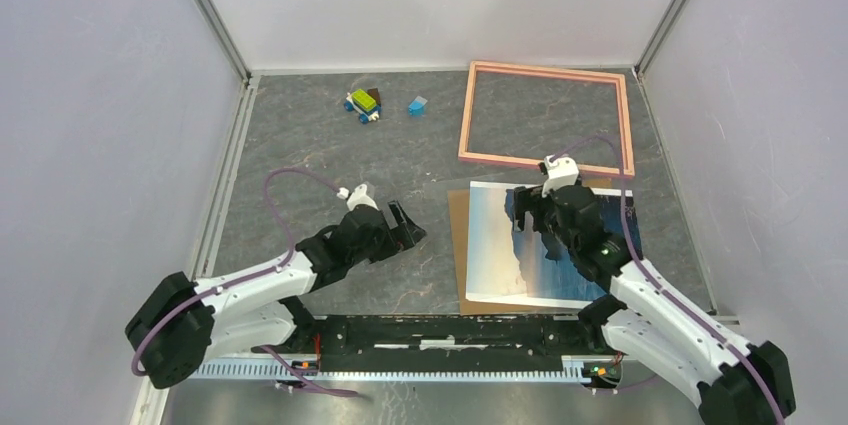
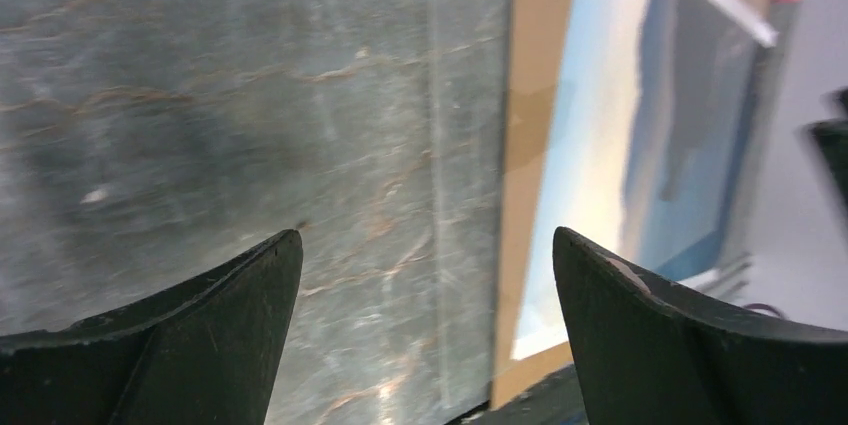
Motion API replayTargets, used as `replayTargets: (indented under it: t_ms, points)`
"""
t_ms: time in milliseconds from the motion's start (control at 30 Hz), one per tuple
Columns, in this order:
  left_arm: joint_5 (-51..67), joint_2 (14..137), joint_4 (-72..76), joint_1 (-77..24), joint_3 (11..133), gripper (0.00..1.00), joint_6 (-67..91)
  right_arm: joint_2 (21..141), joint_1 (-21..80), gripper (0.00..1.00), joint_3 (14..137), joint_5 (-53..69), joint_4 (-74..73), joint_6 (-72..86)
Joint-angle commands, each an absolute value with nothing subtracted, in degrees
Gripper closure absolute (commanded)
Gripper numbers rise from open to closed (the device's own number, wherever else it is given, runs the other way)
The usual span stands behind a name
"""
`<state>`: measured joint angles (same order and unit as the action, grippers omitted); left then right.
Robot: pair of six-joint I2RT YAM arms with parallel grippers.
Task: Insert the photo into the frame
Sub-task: Pick up the photo frame item at the center of the board.
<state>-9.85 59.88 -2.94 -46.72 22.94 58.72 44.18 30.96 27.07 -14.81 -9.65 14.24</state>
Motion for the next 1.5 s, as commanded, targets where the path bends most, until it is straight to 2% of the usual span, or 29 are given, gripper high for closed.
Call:
replayTargets:
  t_ms: [0,233,533,933,1300,1467]
  points:
    - [-4.73,62.27,11.56,-46.49,22.59,0.00,67.89,48.22,26.75,0.02,25.06,-3.11,-3.53,18.59]
    - [2.15,69.95,22.78,-46.30,18.63,0.00,71.34,49.93,13.14,0.02,18.44,15.04,3.45,21.25]
    - [9.50,74.18,29.31,-48.44,14.19,0.00,74.74,50.94,5.87,0.02,15.20,17.07,2.70,18.16]
    - [12.45,71.59,27.15,-52.29,9.68,0.00,73.91,54.38,-1.40,0.02,13.35,20.97,4.48,16.77]
    - [19.50,85.92,48.19,-52.38,7.77,0.00,78.70,55.09,-3.16,0.04,12.40,22.91,5.35,16.44]
    - [19.51,94.83,62.77,-52.50,5.62,0.00,81.98,56.03,-3.25,0.04,11.87,24.06,6.23,16.64]
